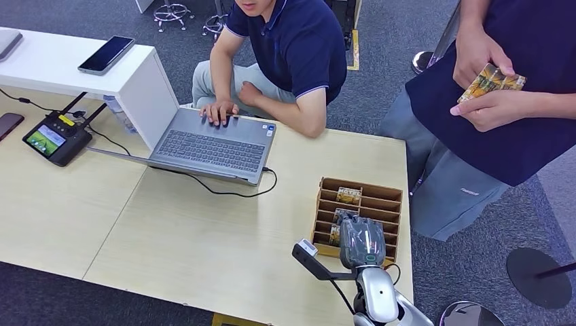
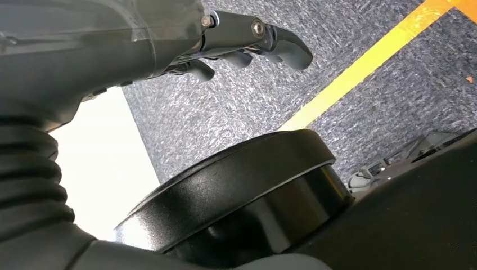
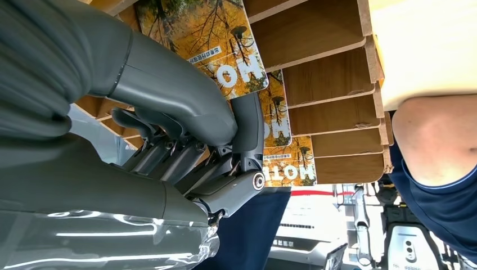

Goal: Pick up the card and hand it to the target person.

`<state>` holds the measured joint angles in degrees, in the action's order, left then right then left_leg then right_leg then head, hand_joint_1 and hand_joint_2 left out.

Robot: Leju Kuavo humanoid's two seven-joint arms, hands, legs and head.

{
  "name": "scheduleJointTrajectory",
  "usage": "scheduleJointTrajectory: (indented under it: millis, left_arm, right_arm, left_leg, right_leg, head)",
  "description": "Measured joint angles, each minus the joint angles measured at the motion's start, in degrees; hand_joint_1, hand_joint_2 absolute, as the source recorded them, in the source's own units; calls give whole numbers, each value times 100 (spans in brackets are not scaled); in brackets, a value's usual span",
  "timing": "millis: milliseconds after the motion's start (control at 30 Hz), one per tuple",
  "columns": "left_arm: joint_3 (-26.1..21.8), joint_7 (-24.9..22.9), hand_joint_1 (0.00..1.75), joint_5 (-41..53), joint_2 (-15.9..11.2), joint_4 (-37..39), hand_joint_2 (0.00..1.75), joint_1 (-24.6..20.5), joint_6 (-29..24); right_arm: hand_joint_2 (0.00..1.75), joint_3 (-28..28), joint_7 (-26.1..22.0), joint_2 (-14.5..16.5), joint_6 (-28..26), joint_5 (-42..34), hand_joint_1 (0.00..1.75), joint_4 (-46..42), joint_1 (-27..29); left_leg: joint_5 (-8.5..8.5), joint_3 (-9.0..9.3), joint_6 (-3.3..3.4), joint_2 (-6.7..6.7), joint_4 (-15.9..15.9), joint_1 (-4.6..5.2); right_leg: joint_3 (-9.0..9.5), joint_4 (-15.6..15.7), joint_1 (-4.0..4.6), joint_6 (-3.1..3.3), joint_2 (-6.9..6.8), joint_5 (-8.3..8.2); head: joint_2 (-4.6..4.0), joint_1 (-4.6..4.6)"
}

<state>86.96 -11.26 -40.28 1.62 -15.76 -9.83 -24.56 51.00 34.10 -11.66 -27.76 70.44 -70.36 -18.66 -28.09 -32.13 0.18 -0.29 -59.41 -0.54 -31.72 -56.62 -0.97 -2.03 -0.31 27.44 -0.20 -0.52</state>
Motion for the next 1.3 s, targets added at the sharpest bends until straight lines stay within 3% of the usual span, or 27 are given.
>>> scheduleJointTrajectory:
  millis: [500,1300]
  left_arm:
    - [-6,-30,0,-102,2,0,175,-149,9]
    - [-5,-9,0,-122,-2,0,175,-162,106]
  right_arm:
    - [175,-59,89,-56,-365,-34,171,-136,-6]
    - [175,-908,485,-824,-298,380,171,-2627,-290]
  left_leg:
    - [0,0,0,0,0,0]
    - [0,1,0,0,-1,1]
  right_leg:
    - [1,-1,0,0,0,0]
    - [2,0,-1,0,0,-1]
  head:
    - [0,-1]
    - [0,0]
